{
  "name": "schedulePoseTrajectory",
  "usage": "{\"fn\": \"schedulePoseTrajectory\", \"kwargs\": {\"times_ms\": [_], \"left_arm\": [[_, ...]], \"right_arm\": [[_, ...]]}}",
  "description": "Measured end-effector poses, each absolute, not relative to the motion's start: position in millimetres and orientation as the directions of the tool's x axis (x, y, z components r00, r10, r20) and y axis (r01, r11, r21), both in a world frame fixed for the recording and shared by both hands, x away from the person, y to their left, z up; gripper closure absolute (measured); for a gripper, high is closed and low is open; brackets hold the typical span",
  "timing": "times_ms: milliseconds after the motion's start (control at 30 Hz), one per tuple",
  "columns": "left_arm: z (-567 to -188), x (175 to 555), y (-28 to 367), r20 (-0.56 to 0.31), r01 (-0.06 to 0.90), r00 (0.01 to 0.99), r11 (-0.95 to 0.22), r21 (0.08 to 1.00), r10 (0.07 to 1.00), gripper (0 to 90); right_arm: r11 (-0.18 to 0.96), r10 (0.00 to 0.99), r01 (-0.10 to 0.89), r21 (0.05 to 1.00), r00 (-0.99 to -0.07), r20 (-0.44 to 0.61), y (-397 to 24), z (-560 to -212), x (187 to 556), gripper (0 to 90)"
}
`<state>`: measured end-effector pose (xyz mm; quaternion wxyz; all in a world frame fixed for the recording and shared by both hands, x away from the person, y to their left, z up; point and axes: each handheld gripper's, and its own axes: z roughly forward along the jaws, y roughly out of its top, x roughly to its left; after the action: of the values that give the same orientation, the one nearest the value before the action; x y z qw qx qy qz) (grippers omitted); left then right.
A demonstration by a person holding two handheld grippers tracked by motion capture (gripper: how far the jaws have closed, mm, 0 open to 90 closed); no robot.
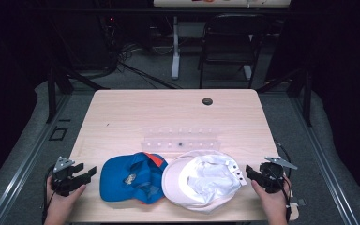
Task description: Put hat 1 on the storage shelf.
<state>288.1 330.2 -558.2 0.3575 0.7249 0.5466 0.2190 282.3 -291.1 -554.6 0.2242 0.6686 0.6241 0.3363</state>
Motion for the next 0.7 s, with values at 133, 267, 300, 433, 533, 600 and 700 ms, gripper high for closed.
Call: {"fn": "schedulePoseTrajectory", "kwargs": {"times_ms": [133,267,300,433,533,600,700], "left_arm": [[-552,283,326,-0.059,0.610,0.316,-0.155,0.777,0.947,41.7],[-545,282,324,-0.063,0.591,0.329,-0.153,0.792,0.942,41.9],[-545,282,324,-0.063,0.591,0.329,-0.153,0.792,0.942,41.9],[-541,281,323,-0.031,0.588,0.327,-0.178,0.789,0.945,42.6],[-539,281,323,-0.053,0.593,0.328,-0.162,0.789,0.943,43.6],[-539,280,323,-0.083,0.581,0.339,-0.139,0.802,0.937,46.7],[-539,280,323,-0.086,0.573,0.345,-0.137,0.808,0.935,47.6]], "right_arm": [[-0.135,0.982,0.672,0.728,-0.009,0.189,-292,-549,277,47.7],[-0.146,0.974,0.665,0.733,-0.032,0.223,-291,-542,272,48.7],[-0.146,0.974,0.665,0.733,-0.032,0.223,-291,-542,272,48.7],[-0.141,0.970,0.668,0.730,-0.053,0.236,-287,-539,268,52.1],[-0.144,0.966,0.692,0.707,-0.058,0.253,-283,-536,265,54.2],[-0.122,0.972,0.686,0.717,-0.065,0.228,-281,-531,263,54.8],[-0.130,0.970,0.684,0.718,-0.062,0.234,-280,-525,262,55.5]]}}
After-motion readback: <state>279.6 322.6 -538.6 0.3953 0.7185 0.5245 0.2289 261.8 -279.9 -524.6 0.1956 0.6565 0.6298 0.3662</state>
